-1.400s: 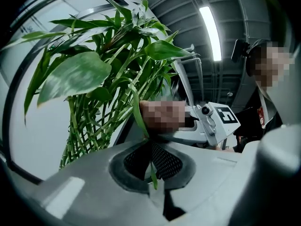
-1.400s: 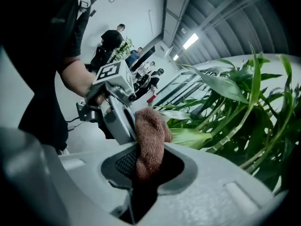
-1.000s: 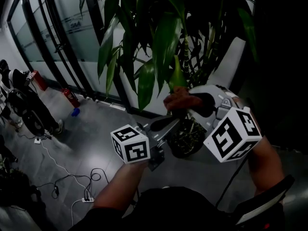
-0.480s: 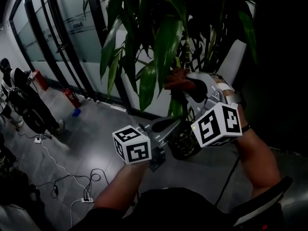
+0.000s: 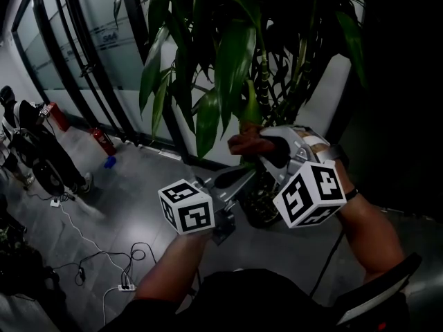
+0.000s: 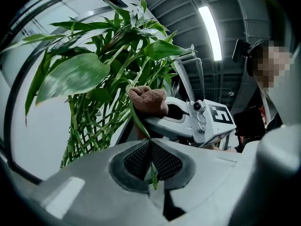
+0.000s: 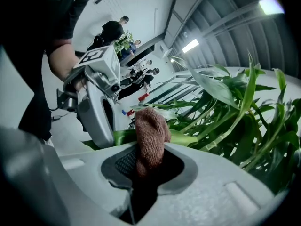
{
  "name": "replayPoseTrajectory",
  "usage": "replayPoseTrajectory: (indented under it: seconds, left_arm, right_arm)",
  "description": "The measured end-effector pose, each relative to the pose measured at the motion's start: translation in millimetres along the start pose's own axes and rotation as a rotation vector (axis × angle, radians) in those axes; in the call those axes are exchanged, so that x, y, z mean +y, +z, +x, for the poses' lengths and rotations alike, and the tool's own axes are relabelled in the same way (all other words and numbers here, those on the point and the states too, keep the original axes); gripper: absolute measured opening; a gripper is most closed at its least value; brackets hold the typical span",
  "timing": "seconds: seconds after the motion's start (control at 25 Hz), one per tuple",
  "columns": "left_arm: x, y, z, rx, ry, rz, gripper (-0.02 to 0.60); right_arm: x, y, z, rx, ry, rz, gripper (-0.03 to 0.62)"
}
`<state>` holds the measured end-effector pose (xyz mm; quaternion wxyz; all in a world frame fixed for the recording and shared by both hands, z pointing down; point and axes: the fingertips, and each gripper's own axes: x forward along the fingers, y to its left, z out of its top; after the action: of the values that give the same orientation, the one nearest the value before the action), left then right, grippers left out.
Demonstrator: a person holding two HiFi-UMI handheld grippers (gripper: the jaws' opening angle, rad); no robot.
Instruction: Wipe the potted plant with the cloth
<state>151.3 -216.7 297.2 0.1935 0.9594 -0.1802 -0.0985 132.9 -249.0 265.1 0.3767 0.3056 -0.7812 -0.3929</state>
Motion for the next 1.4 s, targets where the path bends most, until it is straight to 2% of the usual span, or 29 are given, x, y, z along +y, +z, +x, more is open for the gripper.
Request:
replayPoseTrajectory:
  seconds: [0.12, 0.2, 0.56, 0.88, 1.24, 1.4]
  left_arm:
    - [1, 0, 0, 0.003, 0.016, 0.015, 0.02]
    - [0, 0, 0, 0.003, 0.025, 0.024, 0.02]
    - [-18, -16, 2, 0.007, -0.013, -0.037, 0.026]
    - [-33, -29, 1, 0.001, 0.022, -0.04, 0.026]
    - [-47, -49, -9, -0.031, 0.141, -0.033, 0.026]
    - [-57, -65, -17, -0.015, 0.188, -0.025, 0.015]
  right_arm:
    - [11, 5, -7, -0.03, 0.072, 0.087, 0.064]
    - [16, 4, -10, -0.044, 0.09, 0.12, 0.064]
    - [33, -4, -24, -0.071, 0.11, 0.173, 0.064]
    - [51, -5, -37, -0.089, 0.136, 0.177, 0.064]
    - [77, -9, -57, -0.122, 0.182, 0.214, 0.064]
    - [96, -8, -67, -0.145, 0.222, 0.237, 0.064]
